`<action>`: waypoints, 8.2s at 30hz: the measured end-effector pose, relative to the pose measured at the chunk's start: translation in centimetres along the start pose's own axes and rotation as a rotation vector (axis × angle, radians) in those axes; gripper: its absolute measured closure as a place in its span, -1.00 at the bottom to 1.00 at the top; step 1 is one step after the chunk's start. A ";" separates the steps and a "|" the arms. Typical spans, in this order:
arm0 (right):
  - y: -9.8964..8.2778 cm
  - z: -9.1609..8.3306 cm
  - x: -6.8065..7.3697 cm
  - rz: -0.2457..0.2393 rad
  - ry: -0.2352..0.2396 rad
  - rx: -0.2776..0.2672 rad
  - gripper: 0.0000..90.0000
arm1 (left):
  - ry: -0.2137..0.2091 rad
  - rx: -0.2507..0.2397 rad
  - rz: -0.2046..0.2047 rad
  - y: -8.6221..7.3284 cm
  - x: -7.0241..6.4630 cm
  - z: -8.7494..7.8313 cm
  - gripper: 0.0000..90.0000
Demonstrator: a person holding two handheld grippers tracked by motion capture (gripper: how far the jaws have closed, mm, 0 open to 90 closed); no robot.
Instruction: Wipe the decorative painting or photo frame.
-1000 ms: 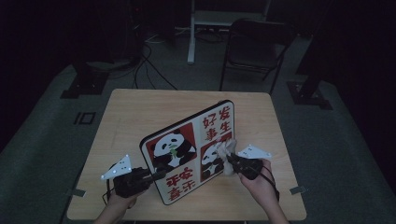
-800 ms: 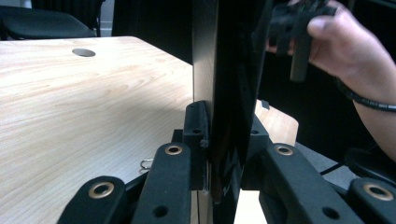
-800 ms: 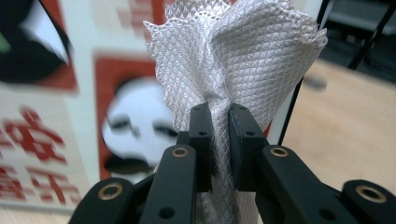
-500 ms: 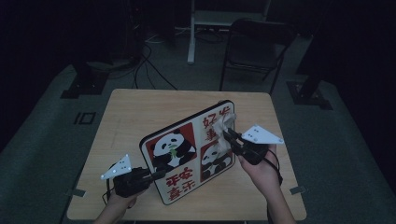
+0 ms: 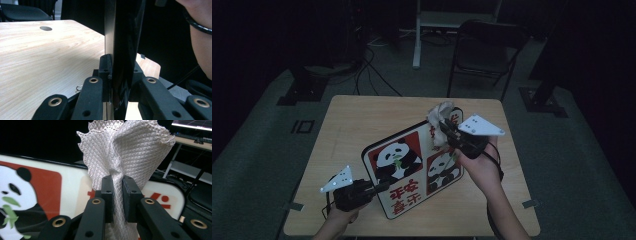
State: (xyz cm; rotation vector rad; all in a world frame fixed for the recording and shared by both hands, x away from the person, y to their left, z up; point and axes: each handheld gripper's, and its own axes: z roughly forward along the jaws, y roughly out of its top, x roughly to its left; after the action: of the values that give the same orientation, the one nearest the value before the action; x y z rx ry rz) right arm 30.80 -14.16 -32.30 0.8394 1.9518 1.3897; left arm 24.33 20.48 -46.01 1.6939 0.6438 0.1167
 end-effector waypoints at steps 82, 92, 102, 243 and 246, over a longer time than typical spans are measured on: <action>-16.4 0.8 0.2 0.130 0.048 0.376 0.80 | 0.009 -0.013 -0.027 -0.1 0.0 0.3 0.76; -9.5 -1.6 -0.4 0.103 0.036 0.174 0.80 | 0.014 -0.019 -0.028 -0.1 -0.1 0.4 0.76; -3.6 -1.9 -0.5 0.058 0.029 0.031 0.80 | 0.023 -0.023 -0.030 -0.1 -0.2 0.7 0.78; -10.8 1.6 2.4 0.080 0.093 0.190 0.80 | 0.024 -0.021 0.000 0.2 -0.5 2.4 0.74; -11.4 1.6 2.5 0.082 0.093 0.202 0.80 | 0.023 -0.023 -0.003 0.2 -0.5 2.5 0.74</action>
State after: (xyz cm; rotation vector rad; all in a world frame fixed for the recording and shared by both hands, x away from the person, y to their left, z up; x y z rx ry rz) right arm 28.73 -14.20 -43.91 0.9721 2.1787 1.3144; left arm 24.96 18.07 -46.31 1.6719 0.6601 0.1408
